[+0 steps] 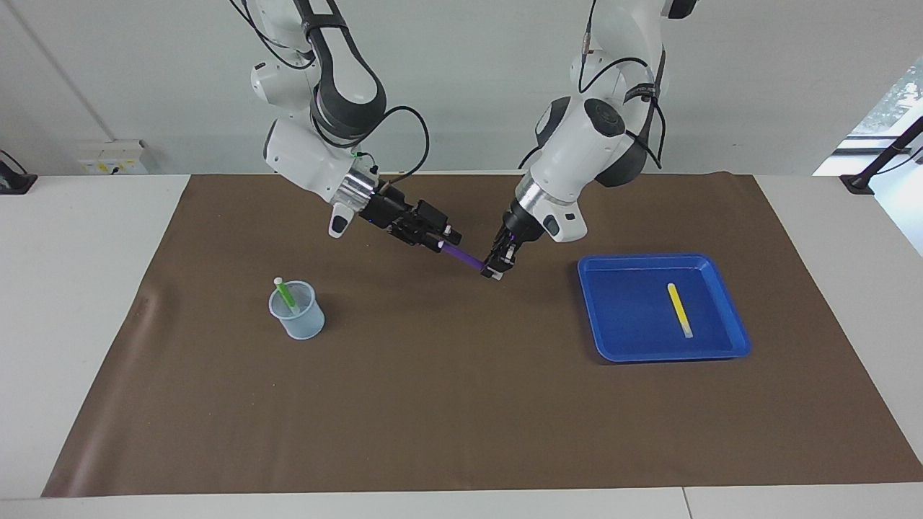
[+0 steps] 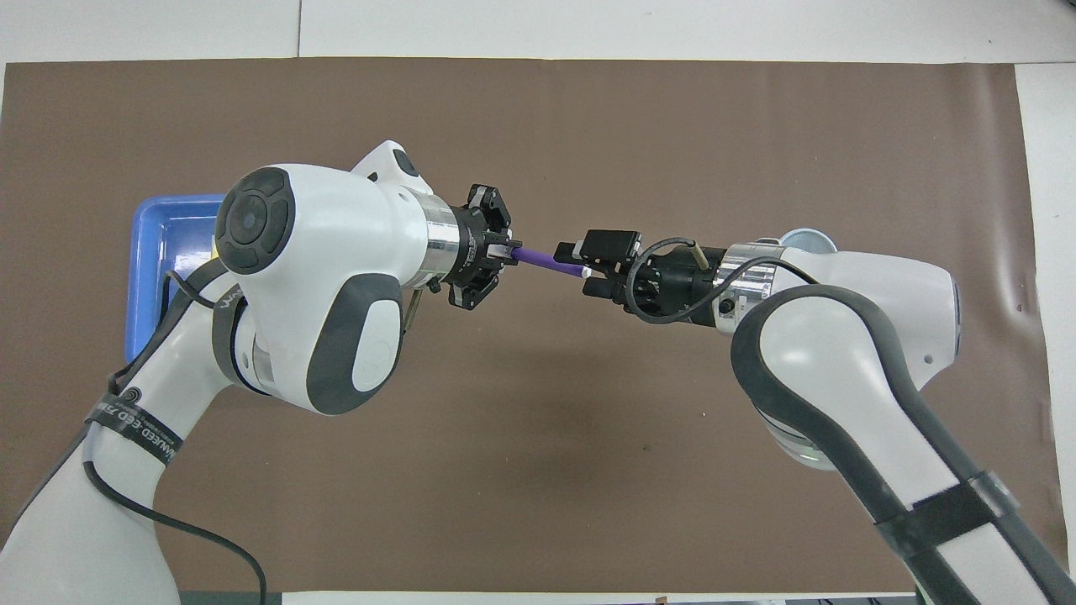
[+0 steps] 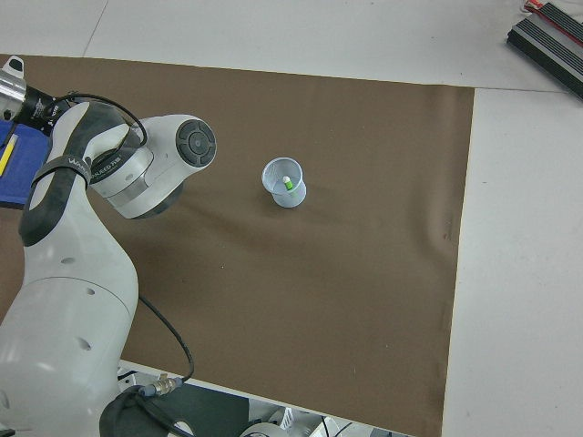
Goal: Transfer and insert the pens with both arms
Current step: 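Grasp the purple pen's free end with the right gripper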
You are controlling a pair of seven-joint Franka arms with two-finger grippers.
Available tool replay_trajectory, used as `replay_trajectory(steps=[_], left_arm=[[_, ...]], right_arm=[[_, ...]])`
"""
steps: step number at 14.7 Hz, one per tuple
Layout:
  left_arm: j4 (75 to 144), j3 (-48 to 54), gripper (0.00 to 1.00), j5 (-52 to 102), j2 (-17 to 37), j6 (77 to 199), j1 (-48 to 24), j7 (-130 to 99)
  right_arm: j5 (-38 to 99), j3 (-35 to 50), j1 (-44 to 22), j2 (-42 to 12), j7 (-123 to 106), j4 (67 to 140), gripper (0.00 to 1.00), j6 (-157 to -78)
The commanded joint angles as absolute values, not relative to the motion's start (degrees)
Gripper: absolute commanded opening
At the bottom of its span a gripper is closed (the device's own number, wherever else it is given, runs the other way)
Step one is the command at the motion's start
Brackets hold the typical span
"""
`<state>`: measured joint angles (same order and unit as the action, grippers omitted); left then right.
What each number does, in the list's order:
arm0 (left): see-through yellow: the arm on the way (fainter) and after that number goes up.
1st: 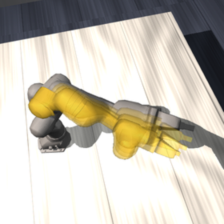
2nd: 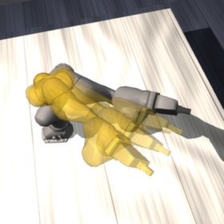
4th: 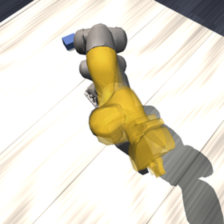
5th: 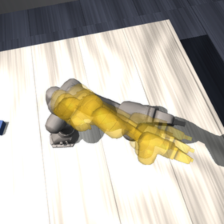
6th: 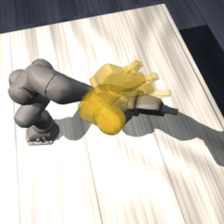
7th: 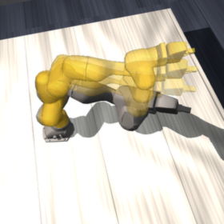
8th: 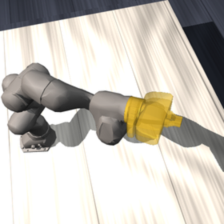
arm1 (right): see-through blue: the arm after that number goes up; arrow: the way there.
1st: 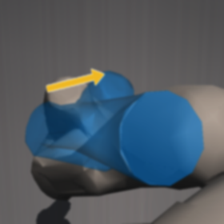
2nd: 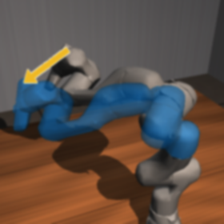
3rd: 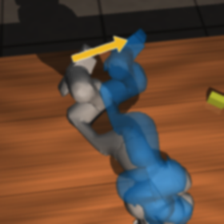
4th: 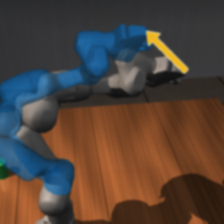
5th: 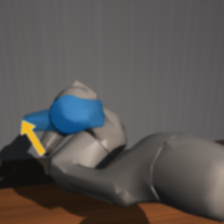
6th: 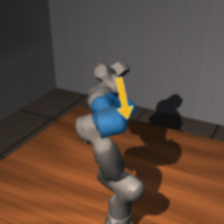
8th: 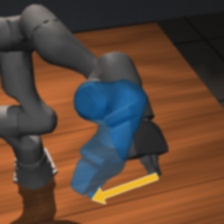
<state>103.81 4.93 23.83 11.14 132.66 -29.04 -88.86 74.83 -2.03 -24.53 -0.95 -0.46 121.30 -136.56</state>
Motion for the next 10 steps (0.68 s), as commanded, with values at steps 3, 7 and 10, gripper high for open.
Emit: replay_trajectory(steps=[3, 7, 10], left_arm=[[104.1, 4.1, 0.0, 25.0, 11.1, 133.6, -30.4, -89.4], [104.4, 4.1, 0.0, 25.0, 11.0, 133.6, -30.4, -89.4], [104.5, 4.1, 0.0, 24.9, 11.0, 133.6, -30.4, -89.2]], right_arm=[[76.6, -1.9, -24.9, -1.5, -1.5, 120.5, 0.58, -137.7], [76.6, -1.9, -24.9, -1.6, -1.4, 120.2, 0.42, -137.7], [76.7, -1.9, -24.8, -1.8, -1.4, 120.2, 0.36, -137.7]])
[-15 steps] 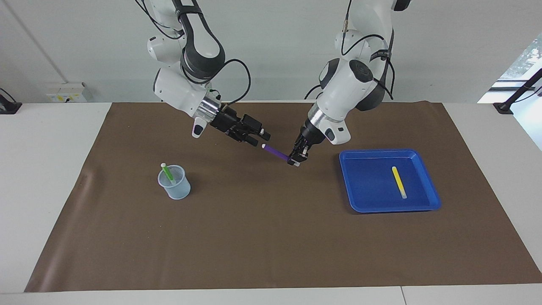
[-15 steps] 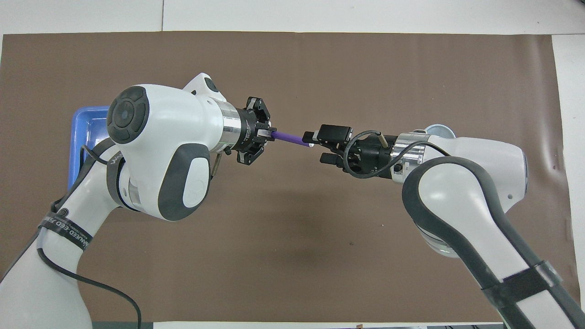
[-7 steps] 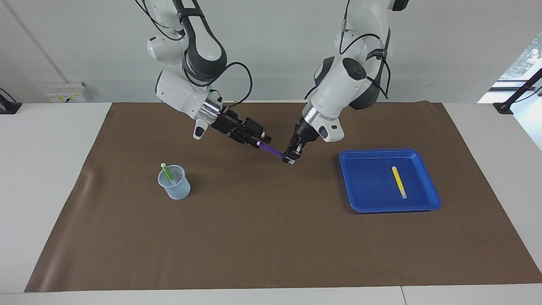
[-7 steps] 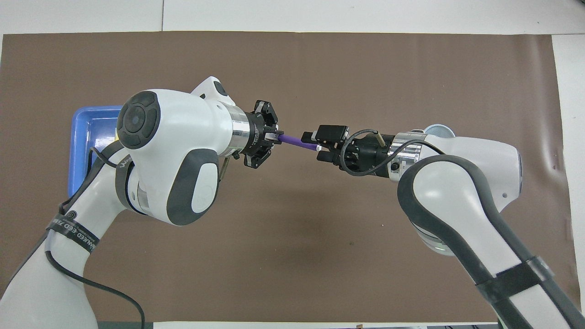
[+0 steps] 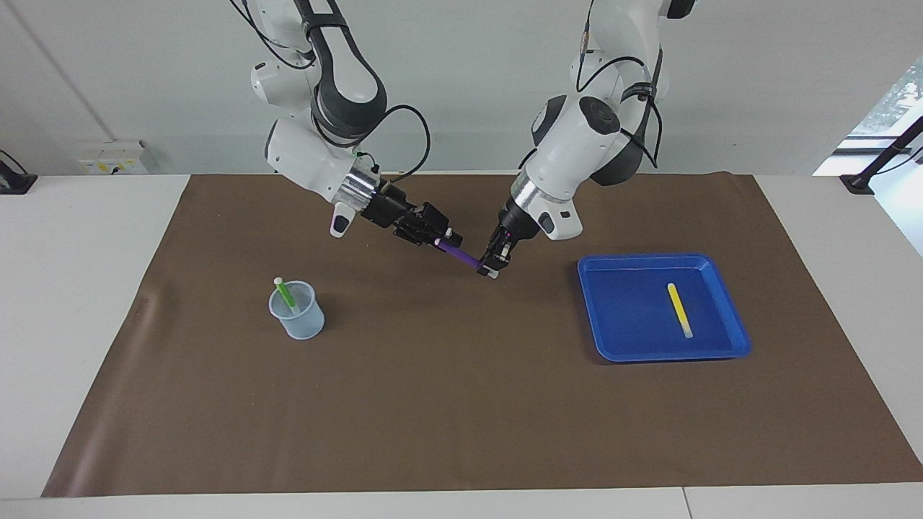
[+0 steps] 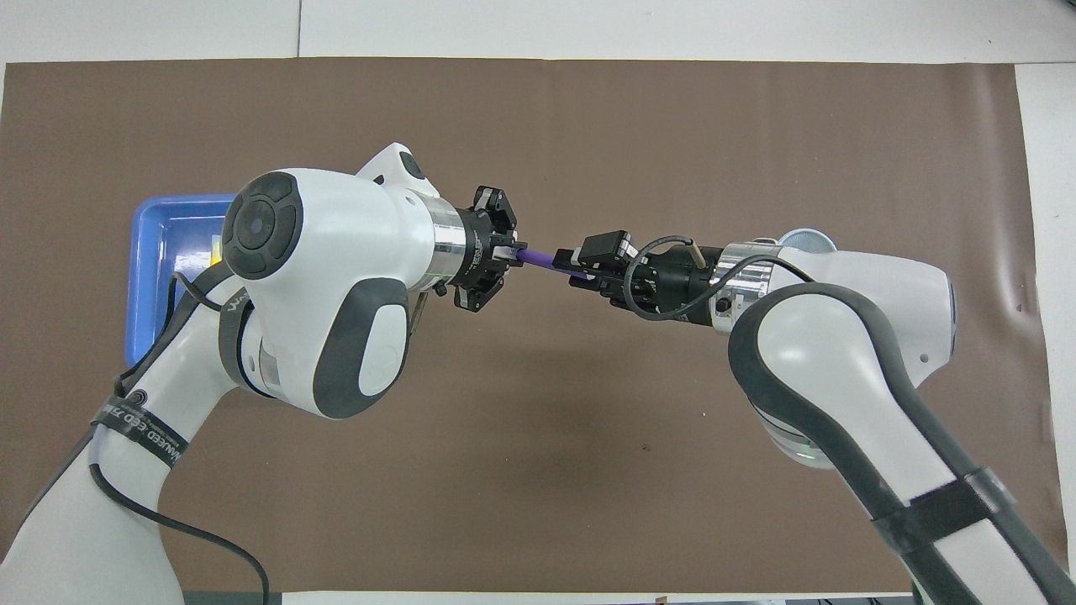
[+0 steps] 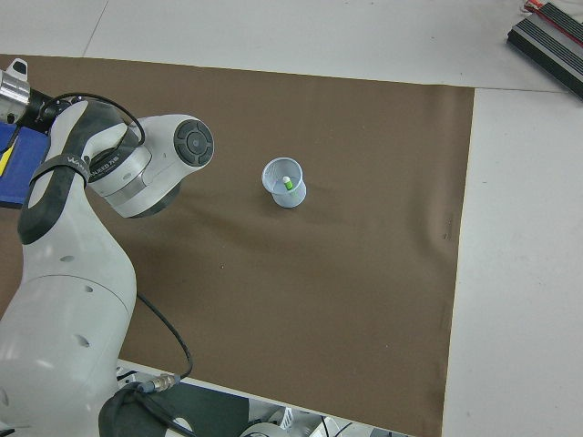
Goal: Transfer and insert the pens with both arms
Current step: 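Grasp the purple pen's free end with the right gripper, then open the left gripper and insert the purple pen into the cup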
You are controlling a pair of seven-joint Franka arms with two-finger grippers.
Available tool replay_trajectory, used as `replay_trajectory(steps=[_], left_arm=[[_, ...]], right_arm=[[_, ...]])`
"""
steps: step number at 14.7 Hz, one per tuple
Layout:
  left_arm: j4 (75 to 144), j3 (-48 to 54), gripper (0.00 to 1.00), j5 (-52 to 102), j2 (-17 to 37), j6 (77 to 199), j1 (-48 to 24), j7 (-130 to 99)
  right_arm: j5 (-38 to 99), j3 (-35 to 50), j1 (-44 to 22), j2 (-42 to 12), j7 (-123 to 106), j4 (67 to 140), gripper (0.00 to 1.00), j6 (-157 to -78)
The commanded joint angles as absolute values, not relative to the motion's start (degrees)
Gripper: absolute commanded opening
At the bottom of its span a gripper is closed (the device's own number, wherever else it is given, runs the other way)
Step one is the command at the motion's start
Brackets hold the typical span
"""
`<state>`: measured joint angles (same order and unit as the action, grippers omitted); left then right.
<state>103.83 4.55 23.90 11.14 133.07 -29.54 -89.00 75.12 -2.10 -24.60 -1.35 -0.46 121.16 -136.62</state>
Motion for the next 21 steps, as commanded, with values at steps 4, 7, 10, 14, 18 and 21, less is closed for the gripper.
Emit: replay_trajectory(steps=[4, 7, 10, 14, 18, 21], left_arm=[[104.5, 4.1, 0.0, 24.9, 11.0, 133.6, -30.4, -89.1], [104.5, 4.0, 0.0, 24.9, 11.0, 133.6, -30.4, -88.6], [104.4, 3.8, 1.0, 23.2, 11.0, 133.3, -30.3, -86.6], [104.3, 3.6, 1.0, 17.3, 11.1, 133.2, -29.2, -76.9], [106.2, 3.5, 1.0, 17.3, 10.6, 132.5, -24.4, -60.4], [109.1, 3.5, 1.0, 17.2, 9.7, 132.4, -20.1, -45.5]], right_arm=[[77.7, -1.9, -24.6, -1.8, -1.4, 120.2, 0.0, -137.5], [77.9, -2.0, -24.5, -1.8, -1.3, 120.2, 0.0, -137.4], [77.8, -2.0, -24.2, -1.8, -1.2, 119.7, 0.0, -136.7], [69.1, -2.5, -20.2, -2.7, -1.1, 115.8, 0.0, -128.8], [40.8, -2.4, -11.5, -7.0, -1.8, 100.8, 0.0, -108.8], [26.2, -2.5, -7.7, -10.5, -9.7, 90.9, 0.0, -98.5]])
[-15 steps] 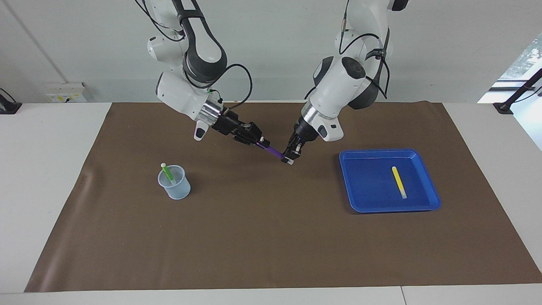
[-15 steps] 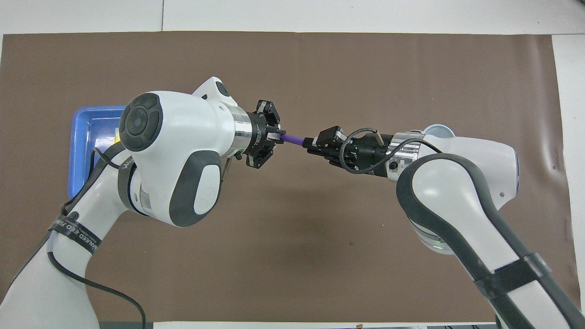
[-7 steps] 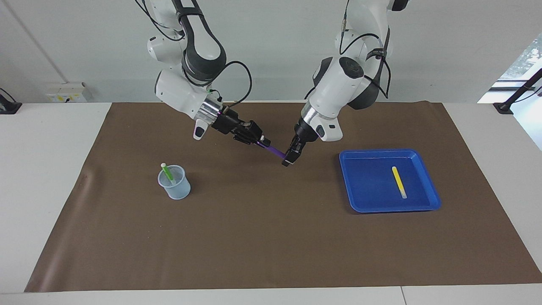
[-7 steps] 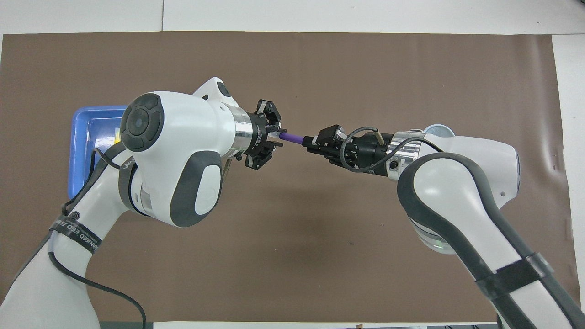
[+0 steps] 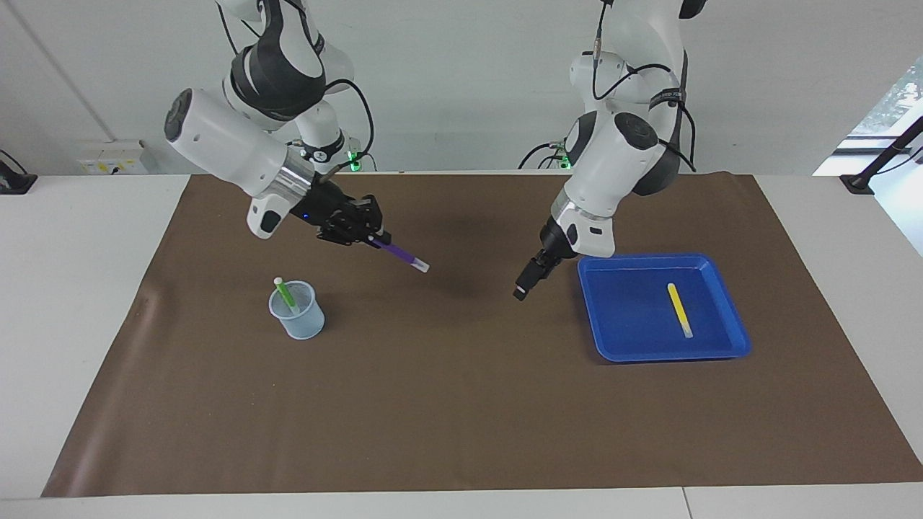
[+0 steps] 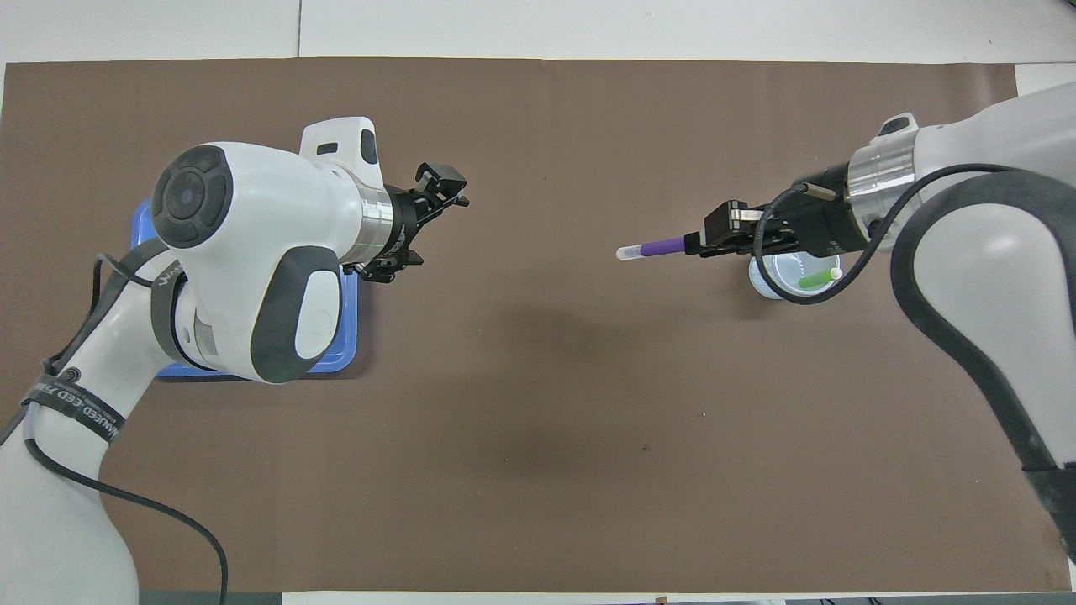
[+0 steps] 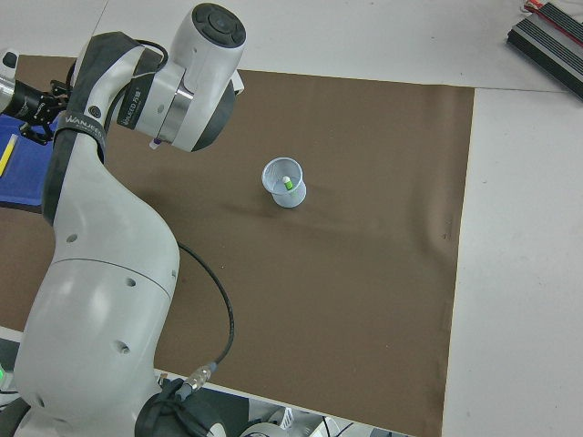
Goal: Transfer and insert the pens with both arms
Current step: 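Open the left gripper and insert the purple pen into the cup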
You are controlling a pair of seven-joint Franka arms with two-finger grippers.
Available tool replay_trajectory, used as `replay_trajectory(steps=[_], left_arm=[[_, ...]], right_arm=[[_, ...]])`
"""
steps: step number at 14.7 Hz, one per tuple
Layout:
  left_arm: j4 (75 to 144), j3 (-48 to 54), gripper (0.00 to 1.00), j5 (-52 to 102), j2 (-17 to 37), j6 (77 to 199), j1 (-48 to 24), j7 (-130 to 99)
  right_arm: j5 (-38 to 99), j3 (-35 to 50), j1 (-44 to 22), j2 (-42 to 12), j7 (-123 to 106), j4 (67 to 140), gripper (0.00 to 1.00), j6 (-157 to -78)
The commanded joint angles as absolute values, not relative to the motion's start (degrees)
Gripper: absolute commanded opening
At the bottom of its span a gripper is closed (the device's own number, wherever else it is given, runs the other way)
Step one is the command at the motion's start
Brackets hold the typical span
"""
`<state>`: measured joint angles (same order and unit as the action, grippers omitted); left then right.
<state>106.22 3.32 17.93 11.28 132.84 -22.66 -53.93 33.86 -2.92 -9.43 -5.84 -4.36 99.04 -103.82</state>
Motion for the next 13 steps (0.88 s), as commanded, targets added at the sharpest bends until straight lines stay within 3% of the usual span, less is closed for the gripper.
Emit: replay_trajectory(steps=[1, 5, 7, 13], left_arm=[[110.6, 3.5, 1.0, 17.2, 9.1, 132.4, -18.0, -38.0], [113.6, 3.5, 1.0, 17.2, 7.9, 131.4, -11.4, -15.0], [113.7, 3.5, 1.0, 16.0, 8.0, 130.3, -8.4, -7.3], [114.7, 3.5, 1.0, 8.4, 10.9, 130.5, 1.0, 9.9]], right_arm=[[18.8, -2.4, -6.9, -10.8, -14.8, 89.9, 0.0, -97.5], [3.5, -2.4, -6.4, -10.7, -25.5, 92.4, 0.0, -100.0], [2.6, -2.4, -5.7, -10.1, -26.5, 94.7, 0.0, -102.5], [-4.7, -2.4, -6.0, -4.8, -27.1, 109.1, 0.0, -113.3]])
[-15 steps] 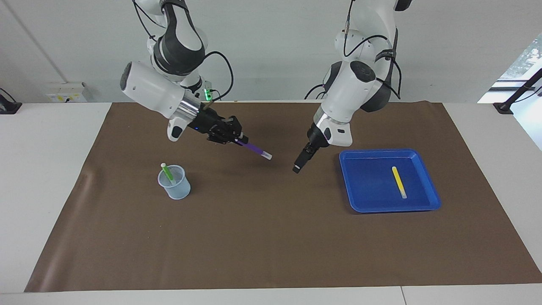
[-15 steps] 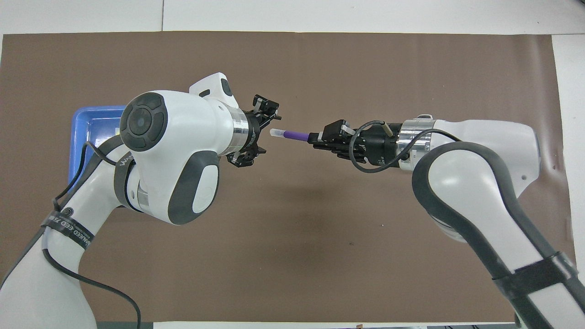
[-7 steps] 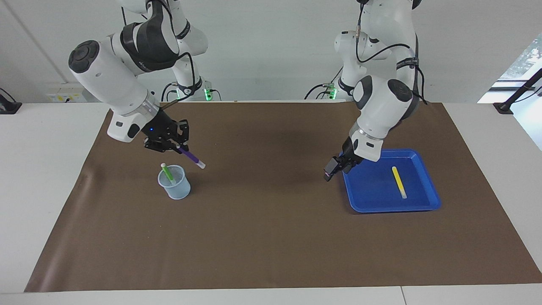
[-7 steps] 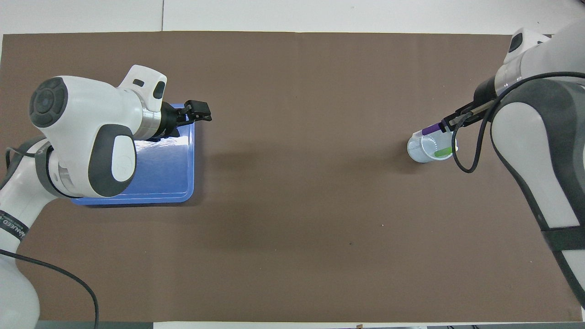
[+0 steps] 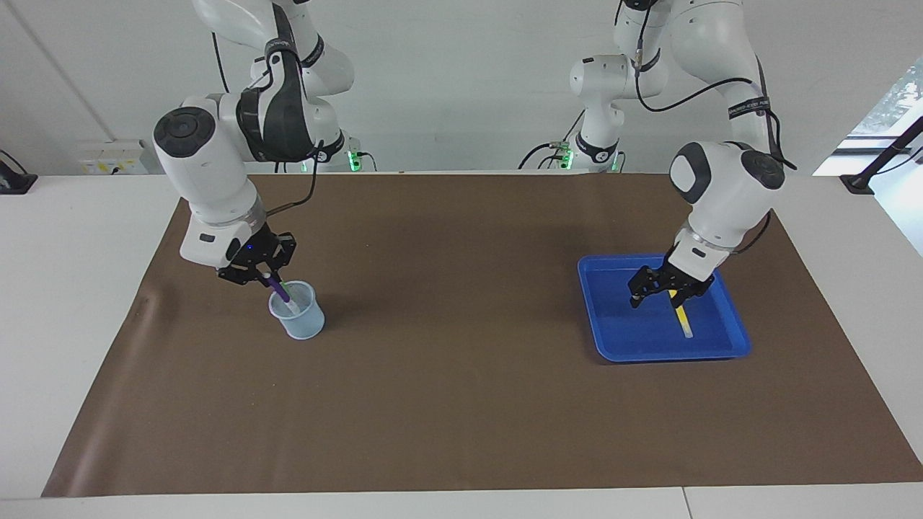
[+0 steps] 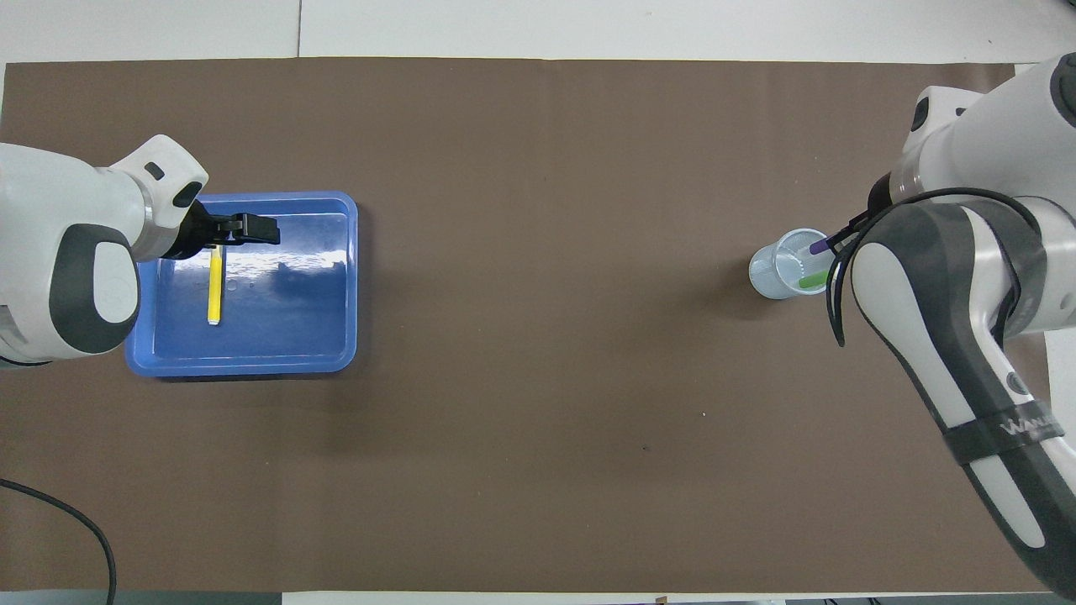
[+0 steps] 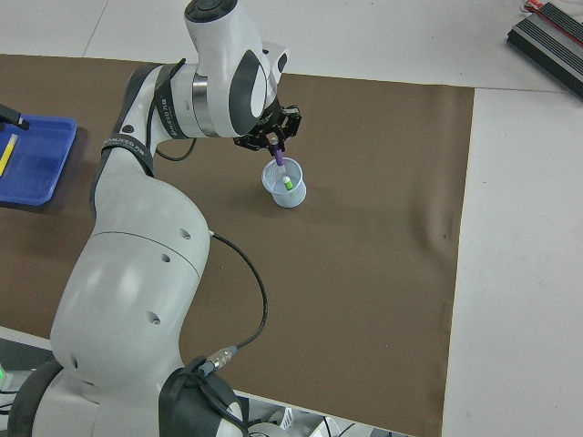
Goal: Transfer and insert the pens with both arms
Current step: 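Grasp the yellow pen with the left gripper while the right gripper withdraws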
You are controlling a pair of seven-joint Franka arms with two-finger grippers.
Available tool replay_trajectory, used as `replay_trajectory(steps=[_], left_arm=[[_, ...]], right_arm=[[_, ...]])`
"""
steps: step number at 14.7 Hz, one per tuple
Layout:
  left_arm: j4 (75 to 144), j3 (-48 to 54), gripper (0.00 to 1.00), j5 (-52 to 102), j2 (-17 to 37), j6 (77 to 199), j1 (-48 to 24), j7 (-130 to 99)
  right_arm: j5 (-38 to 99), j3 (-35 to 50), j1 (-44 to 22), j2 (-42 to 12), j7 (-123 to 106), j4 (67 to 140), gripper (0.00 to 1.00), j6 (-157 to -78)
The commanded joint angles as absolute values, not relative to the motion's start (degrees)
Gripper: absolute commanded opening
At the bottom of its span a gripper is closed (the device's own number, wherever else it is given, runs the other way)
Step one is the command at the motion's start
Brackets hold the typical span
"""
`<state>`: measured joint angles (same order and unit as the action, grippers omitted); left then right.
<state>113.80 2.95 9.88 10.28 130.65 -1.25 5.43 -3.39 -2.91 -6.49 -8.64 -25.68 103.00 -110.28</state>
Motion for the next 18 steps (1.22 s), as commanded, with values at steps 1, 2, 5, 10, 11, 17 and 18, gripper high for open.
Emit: replay_trajectory(steps=[1, 2, 5, 10, 11, 17, 18], left_arm=[[114.7, 3.5, 1.0, 6.7, 11.9, 130.7, 2.0, 12.2], [114.7, 3.5, 1.0, 3.8, 12.7, 131.1, 3.3, 13.5], [114.3, 3.6, 1.0, 0.0, 16.5, 133.9, 4.0, 14.1], [114.9, 3.6, 0.94, 0.0, 19.0, 136.8, 5.0, 13.4], [114.6, 3.6, 0.62, 0.3, 19.0, 136.3, 5.4, 12.8], [114.7, 3.6, 0.0, 0.4, 18.9, 136.9, 5.3, 9.7], [114.6, 3.6, 0.0, 0.4, 18.6, 136.5, 5.3, 9.7]], right_arm=[[-4.7, -2.4, -6.0, -4.6, -27.1, 110.0, 0.0, -114.4], [-4.7, -2.4, -6.0, -4.6, -27.1, 110.5, 0.0, -115.1], [-4.7, -2.4, -5.8, -4.8, -27.0, 112.1, 0.0, -117.2], [-4.7, -2.4, -6.2, -3.3, -27.0, 118.4, 0.16, -124.6], [-4.7, -2.4, -6.2, -3.3, -27.0, 118.4, 0.25, -124.7], [-3.4, -1.9, -6.4, -5.5, -27.2, 109.5, 0.68, -116.7], [-2.0, -1.6, -6.4, -6.5, -27.1, 106.0, 0.69, -113.0]])
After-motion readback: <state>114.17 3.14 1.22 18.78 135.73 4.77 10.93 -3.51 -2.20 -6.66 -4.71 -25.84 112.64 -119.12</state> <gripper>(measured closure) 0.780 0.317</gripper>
